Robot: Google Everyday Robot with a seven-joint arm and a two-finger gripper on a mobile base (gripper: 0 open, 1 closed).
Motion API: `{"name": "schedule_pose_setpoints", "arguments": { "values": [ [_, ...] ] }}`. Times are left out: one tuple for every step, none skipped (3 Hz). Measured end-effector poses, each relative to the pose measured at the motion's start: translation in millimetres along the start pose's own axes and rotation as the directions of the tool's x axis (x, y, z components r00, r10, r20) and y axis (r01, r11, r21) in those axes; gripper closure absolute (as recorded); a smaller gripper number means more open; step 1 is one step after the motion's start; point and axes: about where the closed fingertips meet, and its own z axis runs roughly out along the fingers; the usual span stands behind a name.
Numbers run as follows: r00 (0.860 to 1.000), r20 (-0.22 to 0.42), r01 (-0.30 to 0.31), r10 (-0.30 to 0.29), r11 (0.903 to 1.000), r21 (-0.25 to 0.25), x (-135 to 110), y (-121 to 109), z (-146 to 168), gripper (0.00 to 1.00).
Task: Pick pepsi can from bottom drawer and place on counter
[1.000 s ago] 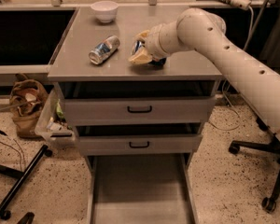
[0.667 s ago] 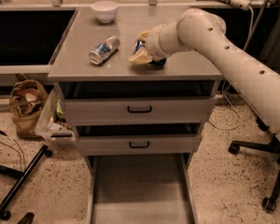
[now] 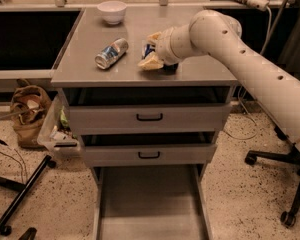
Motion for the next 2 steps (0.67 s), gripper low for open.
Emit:
{"name": "schedule_pose_setpoints", "arguments": {
  "values": [
    [1.000,0.000,0.000,0.000,1.0000,0.000,0.0,0.0,0.1,0.00],
    [1.000,0.000,0.000,0.000,1.0000,0.000,0.0,0.0,0.1,0.00]
  ]
}}
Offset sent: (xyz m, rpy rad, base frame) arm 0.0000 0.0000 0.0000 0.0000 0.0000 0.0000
